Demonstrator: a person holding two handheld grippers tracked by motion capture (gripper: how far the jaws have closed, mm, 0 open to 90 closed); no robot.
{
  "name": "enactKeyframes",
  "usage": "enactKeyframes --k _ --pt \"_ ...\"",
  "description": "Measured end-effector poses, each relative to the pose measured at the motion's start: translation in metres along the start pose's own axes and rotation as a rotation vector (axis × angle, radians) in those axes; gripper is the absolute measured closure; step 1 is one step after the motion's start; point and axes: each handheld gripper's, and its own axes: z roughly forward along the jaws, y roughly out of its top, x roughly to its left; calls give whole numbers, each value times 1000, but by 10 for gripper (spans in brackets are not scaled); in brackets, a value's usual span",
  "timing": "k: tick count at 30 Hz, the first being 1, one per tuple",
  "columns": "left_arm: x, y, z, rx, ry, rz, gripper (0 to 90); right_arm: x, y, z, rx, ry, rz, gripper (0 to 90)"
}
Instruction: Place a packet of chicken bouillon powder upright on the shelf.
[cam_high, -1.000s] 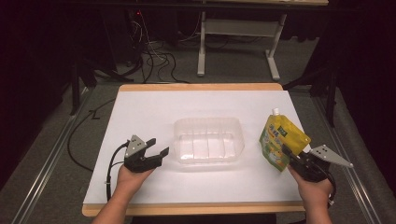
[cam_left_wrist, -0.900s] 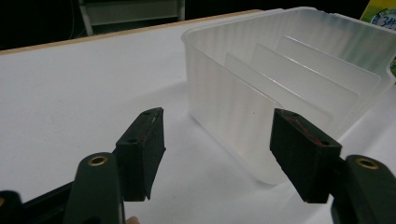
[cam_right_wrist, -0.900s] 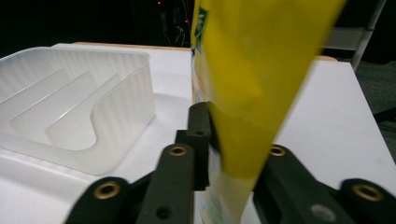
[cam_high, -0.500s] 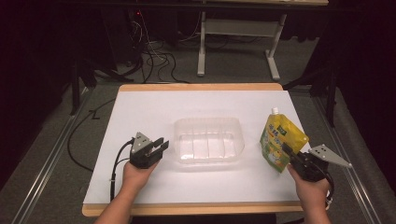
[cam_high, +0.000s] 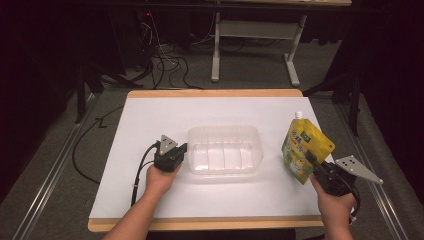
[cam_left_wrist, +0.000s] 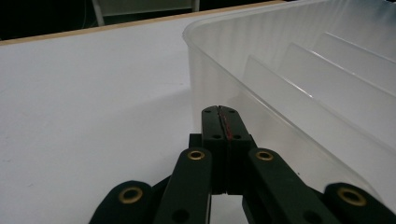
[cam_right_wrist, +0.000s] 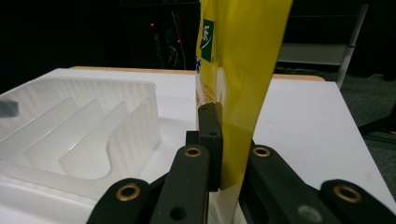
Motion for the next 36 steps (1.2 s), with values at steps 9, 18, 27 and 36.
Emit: enactKeyframes --k 9,18,27,36 --pt "-9 4 -3 0 0 48 778 3 10 -8 -55 -10 28 900" --pt "3 3 -29 -31 27 14 580 10 27 -12 -115 15 32 900" --pt "3 5 -64 -46 -11 26 491 20 48 -13 -177 73 36 900" --pt "-16 -9 -83 -75 -99 64 428 50 64 -1 -205 152 24 900"
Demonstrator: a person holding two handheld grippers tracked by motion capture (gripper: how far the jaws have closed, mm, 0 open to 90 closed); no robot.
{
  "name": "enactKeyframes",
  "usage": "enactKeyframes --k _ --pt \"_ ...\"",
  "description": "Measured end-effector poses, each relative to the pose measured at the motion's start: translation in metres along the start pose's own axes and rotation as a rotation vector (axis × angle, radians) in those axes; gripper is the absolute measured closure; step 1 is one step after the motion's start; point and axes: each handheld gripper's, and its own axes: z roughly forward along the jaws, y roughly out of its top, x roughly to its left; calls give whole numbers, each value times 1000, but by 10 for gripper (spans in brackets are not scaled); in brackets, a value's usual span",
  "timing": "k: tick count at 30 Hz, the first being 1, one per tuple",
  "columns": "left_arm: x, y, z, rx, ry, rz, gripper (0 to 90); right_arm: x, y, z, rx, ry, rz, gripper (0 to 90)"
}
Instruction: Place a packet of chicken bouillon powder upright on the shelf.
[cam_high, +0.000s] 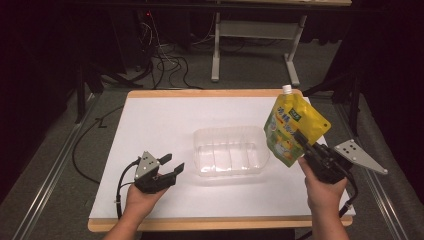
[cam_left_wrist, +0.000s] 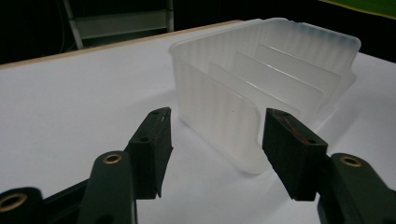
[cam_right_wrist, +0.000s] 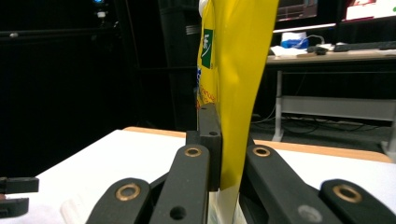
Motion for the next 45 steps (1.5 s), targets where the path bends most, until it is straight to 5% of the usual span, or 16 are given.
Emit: enactKeyframes --k 7,16,25,30,45 --pt "-9 -2 12 -10 -18 -19 416 22 -3 24 15 28 -18 900" --pt "-25 -5 40 19 20 4 444 37 -10 45 22 44 -17 900" --pt "-29 -7 57 39 58 27 662 49 -16 60 37 45 -3 900" --pt "-29 -7 59 39 71 24 712 55 -21 67 39 42 -2 900" --pt "-32 -8 59 53 60 52 639 64 -36 86 59 1 19 900"
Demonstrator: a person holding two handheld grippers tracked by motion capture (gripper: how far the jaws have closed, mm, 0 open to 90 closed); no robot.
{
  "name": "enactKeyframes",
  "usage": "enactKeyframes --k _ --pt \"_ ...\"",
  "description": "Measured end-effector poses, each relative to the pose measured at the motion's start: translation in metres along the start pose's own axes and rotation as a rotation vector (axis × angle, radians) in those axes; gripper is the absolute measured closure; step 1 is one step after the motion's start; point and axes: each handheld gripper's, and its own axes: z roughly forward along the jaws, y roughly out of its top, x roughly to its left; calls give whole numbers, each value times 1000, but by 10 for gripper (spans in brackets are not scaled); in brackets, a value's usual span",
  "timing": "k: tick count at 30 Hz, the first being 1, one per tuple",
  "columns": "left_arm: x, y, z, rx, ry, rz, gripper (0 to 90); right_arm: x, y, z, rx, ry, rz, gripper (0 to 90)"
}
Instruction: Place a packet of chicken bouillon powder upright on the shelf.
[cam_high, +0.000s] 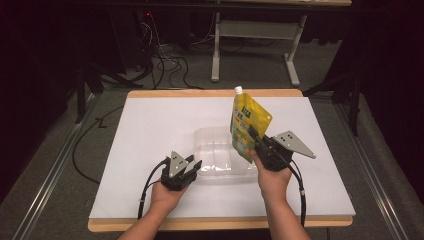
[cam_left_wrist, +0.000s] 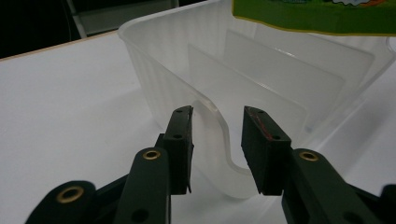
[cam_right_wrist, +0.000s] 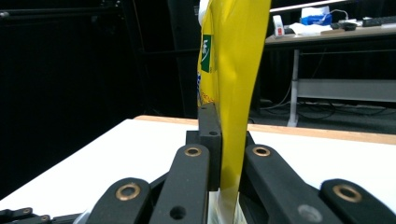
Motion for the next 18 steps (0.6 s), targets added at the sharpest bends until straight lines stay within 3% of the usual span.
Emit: enactKeyframes --k 4,18 --pt "0 0 1 8 0 9 628 -1 -4 4 4 0 21 900" --pt "-1 0 0 5 4 11 632 2 -11 12 13 -14 21 900"
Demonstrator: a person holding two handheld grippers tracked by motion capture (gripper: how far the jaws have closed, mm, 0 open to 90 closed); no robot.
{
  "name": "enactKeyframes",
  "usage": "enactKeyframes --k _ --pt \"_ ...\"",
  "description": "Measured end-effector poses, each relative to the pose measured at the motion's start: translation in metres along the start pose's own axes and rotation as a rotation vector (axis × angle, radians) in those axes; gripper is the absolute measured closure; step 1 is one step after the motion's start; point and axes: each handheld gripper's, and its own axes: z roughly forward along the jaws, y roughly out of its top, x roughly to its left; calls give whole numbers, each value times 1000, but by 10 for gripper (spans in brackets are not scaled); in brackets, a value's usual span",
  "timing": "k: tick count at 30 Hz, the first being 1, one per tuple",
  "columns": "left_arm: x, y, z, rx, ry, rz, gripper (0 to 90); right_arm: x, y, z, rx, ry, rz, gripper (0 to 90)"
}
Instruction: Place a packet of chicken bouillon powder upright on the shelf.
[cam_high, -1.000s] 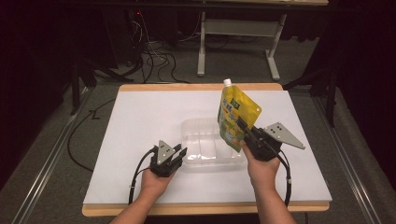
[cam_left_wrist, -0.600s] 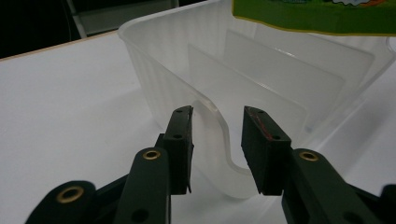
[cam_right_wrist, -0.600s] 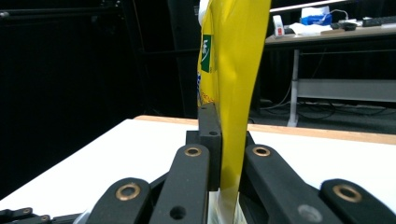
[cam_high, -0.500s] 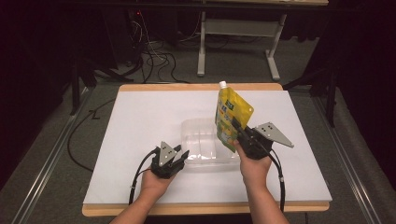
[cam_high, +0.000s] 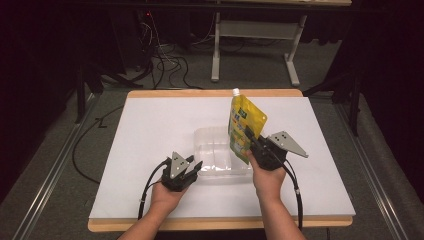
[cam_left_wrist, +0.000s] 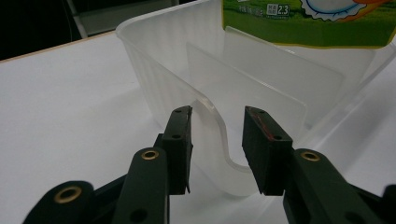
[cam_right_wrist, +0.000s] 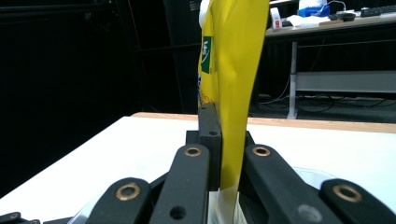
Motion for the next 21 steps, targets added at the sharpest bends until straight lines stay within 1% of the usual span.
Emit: enactKeyframes --k 1,7,9,12,17,21 --pt "0 0 0 -1 2 0 632 0 0 0 -1 1 8 900" --pt "-1 0 0 1 4 -1 634 0 -4 2 -4 0 11 900" --pt "0 0 0 1 2 -4 636 -1 -7 2 -4 3 5 900" --pt "0 0 0 1 0 -8 637 -2 -11 3 5 2 10 900" --pt "0 0 -1 2 0 -6 645 -4 -17 4 1 8 6 900" --pt "0 0 -1 2 -2 -7 650 -6 -22 4 3 8 14 900"
